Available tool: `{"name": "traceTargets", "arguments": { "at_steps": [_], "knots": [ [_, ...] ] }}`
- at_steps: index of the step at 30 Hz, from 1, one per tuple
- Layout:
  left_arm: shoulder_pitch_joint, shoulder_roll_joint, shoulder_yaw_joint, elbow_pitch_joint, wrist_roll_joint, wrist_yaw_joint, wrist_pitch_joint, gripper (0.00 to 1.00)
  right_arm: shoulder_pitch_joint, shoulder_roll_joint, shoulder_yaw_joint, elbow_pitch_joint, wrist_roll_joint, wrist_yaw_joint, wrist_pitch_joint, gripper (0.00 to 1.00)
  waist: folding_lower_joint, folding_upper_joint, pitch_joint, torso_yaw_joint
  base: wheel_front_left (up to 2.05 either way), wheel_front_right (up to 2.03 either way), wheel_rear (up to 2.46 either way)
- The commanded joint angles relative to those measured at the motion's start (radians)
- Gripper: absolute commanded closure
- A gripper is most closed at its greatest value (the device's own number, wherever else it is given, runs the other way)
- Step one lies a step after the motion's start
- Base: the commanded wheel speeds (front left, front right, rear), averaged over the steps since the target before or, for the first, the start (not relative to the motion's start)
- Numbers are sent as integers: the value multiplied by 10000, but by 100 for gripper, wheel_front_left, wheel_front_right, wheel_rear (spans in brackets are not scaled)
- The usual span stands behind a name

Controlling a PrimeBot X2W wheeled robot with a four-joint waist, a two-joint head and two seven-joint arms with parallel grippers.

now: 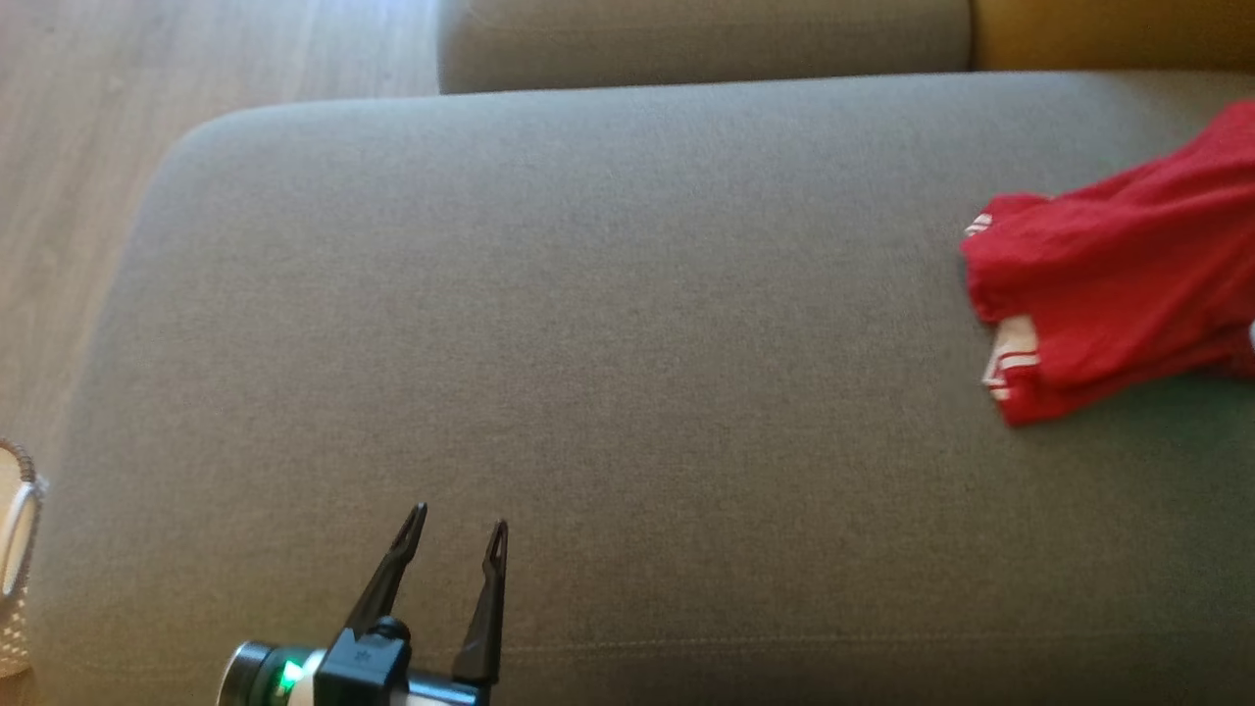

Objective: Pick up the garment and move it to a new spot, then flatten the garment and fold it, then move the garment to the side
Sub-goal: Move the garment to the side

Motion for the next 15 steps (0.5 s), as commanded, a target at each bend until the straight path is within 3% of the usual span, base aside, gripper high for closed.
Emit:
{"name": "traceTargets", "arguments": {
  "at_steps": [1,2,3,4,5,11,15],
  "knots": [
    [-516,-94,252,-311,66,27,-122,0,-509,-274,-80,-230,-287,-4,-135,100,0,0,224,-164,0,0,0],
    [-561,-90,251,-306,69,26,-122,0,-597,-345,-256,-164,-473,-4,-135,100,0,0,286,-188,0,0,0],
    [-608,-87,249,-297,69,23,-122,0,-677,-403,-446,-67,-658,-4,-126,85,0,0,343,-207,0,0,0],
    [-653,-86,242,-277,68,16,-122,0,-732,-459,-642,39,-840,-4,-76,22,0,0,387,-213,0,0,0],
    [-698,-86,236,-258,67,13,-122,0,-784,-491,-830,113,-1041,-4,-49,0,0,0,430,-218,0,0,0],
    [-806,-107,206,-92,33,36,-122,0,-739,-270,-2042,130,-2275,-4,-73,0,0,0,409,-273,0,0,0],
    [-656,-155,327,-97,-94,183,-122,0,-82,1070,-2619,-482,-2825,-4,-119,0,0,0,44,-362,0,0,0]
  ]
}}
